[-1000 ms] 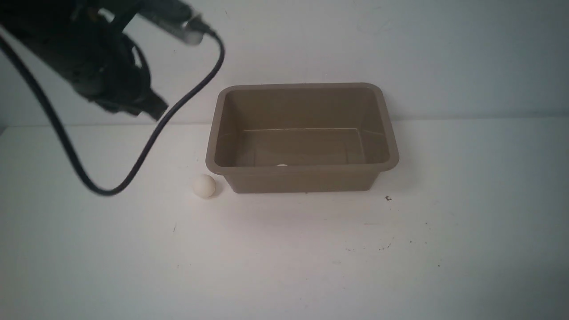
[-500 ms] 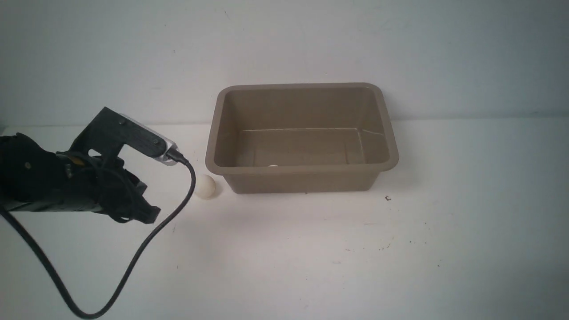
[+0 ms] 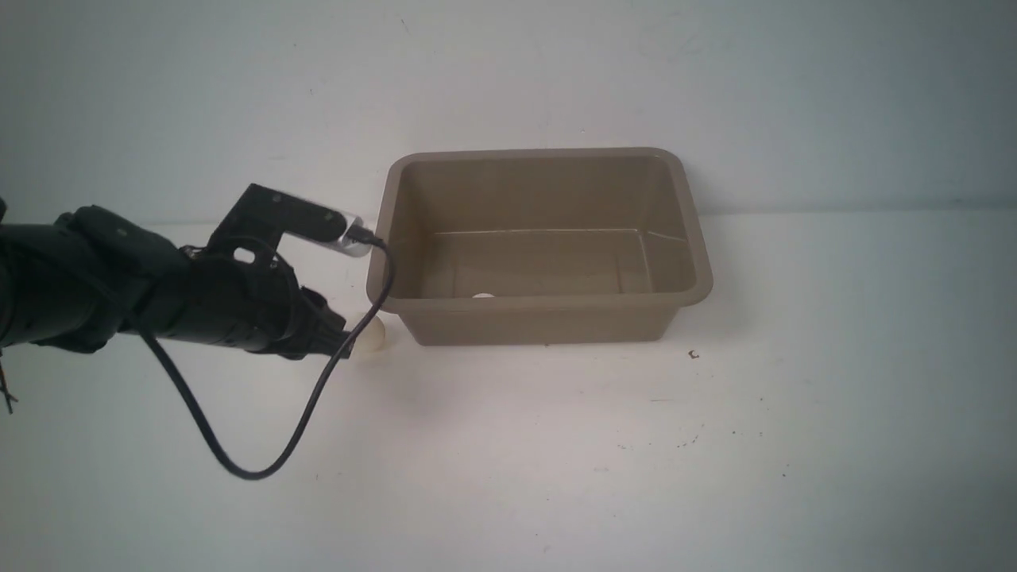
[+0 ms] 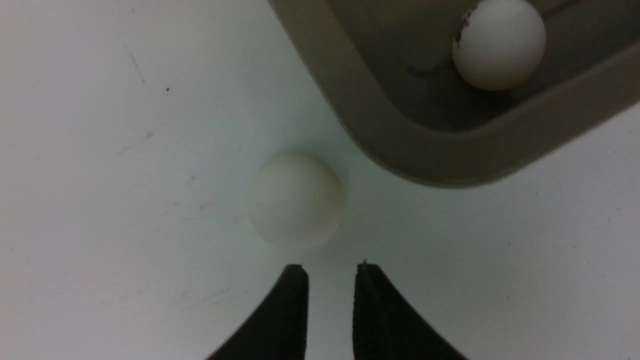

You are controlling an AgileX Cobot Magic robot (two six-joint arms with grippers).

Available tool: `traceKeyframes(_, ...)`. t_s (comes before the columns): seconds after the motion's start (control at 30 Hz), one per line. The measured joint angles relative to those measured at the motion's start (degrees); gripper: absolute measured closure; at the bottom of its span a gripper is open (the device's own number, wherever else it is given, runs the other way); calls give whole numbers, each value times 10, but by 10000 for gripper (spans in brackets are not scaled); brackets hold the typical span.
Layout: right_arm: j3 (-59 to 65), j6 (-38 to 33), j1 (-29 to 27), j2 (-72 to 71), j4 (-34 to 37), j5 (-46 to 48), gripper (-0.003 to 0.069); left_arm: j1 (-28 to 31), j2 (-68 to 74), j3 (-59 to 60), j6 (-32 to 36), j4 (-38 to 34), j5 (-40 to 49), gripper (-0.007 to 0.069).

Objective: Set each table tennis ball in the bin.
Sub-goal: Use the left arm to clamp the table tennis ball closest to it

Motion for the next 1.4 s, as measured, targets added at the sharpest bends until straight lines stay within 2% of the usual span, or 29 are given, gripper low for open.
traceKeyframes(0.17,0,0,0,0,0,0,673,0,28,-16,5,-4,1,356)
traceKeyframes(0.33,0,0,0,0,0,0,673,0,46,-16,5,-4,-2,285)
traceKeyframes(0.73,0,0,0,0,0,0,673,0,61,-16,28,-7,-3,264)
traceKeyframes(1.07,0,0,0,0,0,0,673,0,69,-26,72,-63,-3,155)
traceKeyframes(1.4,0,0,0,0,0,0,673,0,108,-68,74,-81,11,153)
